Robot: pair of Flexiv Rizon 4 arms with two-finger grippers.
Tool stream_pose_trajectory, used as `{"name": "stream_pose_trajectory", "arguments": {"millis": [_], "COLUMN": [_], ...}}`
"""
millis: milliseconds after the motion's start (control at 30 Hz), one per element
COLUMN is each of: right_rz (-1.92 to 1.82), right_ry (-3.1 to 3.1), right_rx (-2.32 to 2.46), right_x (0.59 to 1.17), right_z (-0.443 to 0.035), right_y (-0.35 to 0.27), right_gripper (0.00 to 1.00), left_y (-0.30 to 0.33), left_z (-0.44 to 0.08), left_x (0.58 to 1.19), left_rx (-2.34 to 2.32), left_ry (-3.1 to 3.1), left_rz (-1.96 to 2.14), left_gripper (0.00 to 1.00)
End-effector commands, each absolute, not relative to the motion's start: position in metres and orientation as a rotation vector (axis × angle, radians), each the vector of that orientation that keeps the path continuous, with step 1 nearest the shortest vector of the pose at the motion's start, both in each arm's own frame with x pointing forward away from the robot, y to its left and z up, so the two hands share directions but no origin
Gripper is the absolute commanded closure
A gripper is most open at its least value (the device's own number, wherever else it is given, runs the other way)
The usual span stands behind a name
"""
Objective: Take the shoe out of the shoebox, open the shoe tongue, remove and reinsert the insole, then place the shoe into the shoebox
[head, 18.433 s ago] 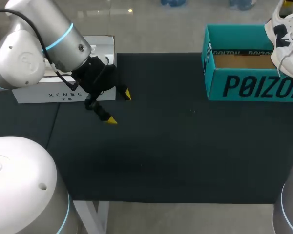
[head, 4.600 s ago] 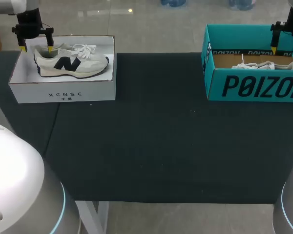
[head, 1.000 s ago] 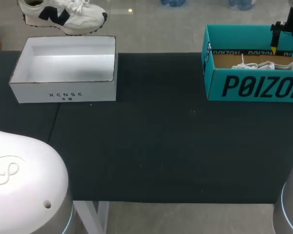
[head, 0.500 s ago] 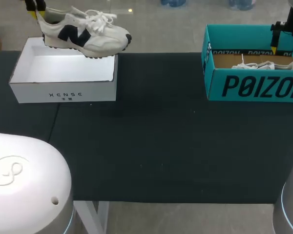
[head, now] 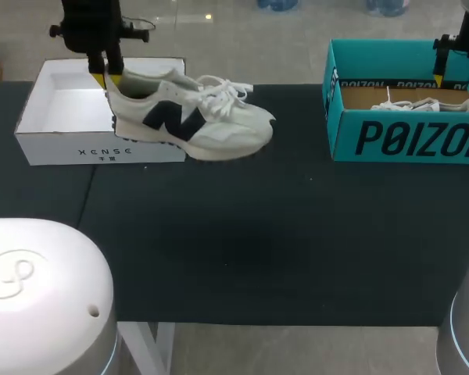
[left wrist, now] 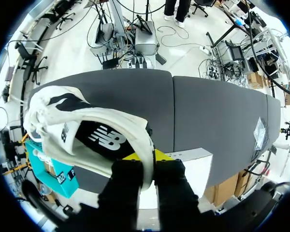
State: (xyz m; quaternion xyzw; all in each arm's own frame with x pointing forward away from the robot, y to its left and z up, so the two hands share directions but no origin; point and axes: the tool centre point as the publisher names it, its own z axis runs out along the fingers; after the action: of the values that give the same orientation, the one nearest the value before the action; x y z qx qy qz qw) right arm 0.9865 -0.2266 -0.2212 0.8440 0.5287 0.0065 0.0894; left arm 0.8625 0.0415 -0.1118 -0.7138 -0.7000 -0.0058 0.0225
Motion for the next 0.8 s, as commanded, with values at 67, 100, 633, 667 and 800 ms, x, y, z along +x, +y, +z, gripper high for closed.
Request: {"name": "stream_pose_trajectory", "arguments": {"millis": [67, 100, 633, 667, 800], "right_rz": [0.022, 0.022, 0.022, 0.022, 0.022], "right_ry": [1.572, 1.572, 1.572, 1.572, 1.572], "right_rx": [2.509, 2.509, 2.509, 2.509, 2.509], "right_x": [0.986, 0.986, 0.986, 0.986, 0.986], "right_z": [-0.221, -0.221, -0.221, -0.221, -0.221], "right_y": [-0.227, -0.227, -0.227, -0.227, -0.227], "right_gripper": [0.00, 0.00, 0.00, 0.00, 0.00], "left_y": [0.022, 0.019, -0.019, -0.019, -0.019], "left_z": [-0.121, -0.122, -0.125, -0.125, -0.125], "left_x": [0.791, 0.787, 0.760, 0.760, 0.760], "left_rx": [-2.383, -2.396, -2.445, -2.445, -2.445], "left_ry": [-2.280, -2.264, -2.232, -2.232, -2.232], "left_rz": [-0.394, -0.375, -0.339, -0.339, -0.339], "left_gripper": [1.00, 1.00, 1.00, 1.00, 1.00]}}
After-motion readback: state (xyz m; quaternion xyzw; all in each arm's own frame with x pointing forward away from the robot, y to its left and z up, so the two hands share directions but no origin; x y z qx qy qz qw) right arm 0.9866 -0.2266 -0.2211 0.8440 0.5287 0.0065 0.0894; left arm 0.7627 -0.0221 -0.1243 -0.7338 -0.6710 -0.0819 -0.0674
